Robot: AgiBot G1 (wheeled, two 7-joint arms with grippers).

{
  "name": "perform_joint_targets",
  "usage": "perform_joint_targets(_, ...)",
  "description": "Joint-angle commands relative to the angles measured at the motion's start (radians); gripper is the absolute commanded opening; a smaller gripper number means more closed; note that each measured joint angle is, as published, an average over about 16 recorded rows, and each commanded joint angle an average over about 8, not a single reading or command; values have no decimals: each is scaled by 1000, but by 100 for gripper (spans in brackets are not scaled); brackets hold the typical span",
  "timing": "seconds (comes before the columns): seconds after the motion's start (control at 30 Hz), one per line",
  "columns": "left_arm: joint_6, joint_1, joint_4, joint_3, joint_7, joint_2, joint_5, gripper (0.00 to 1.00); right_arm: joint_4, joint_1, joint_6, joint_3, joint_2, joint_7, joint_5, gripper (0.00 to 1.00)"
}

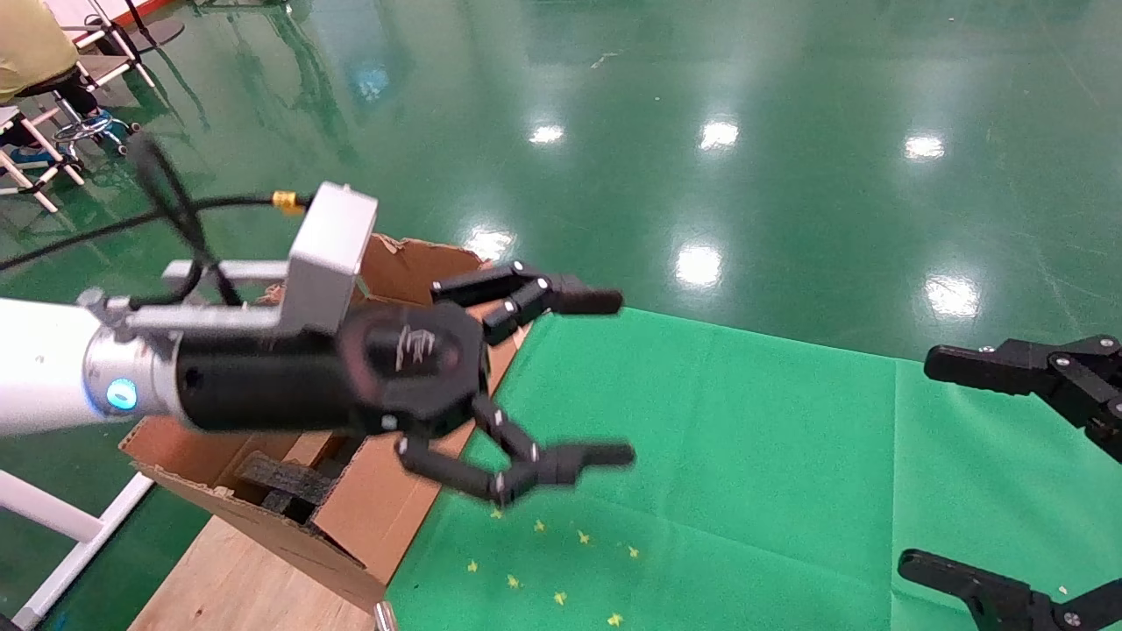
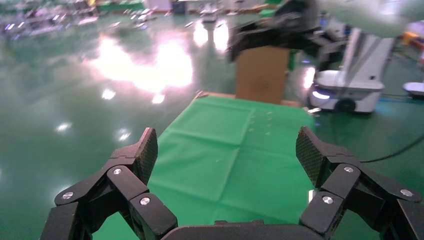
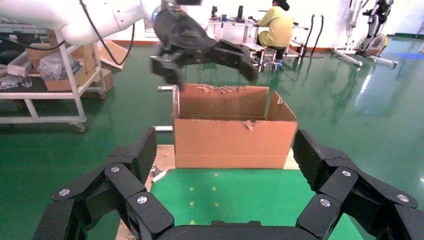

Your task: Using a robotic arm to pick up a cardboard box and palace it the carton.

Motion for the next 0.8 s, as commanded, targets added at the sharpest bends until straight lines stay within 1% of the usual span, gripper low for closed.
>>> perform_joint_targets(0.03, 4, 27, -38, -11, 20, -1, -23, 100, 0, 0, 0, 0, 0, 0, 0, 100)
perform_joint_targets(0.27, 13, 72, -101, -29, 47, -2, -64, 100, 0, 0, 0, 0, 0, 0, 0, 100)
perform_joint_targets(0.8, 9, 56, -77, -23, 38, -2, -50, 100, 0, 0, 0, 0, 0, 0, 0, 100)
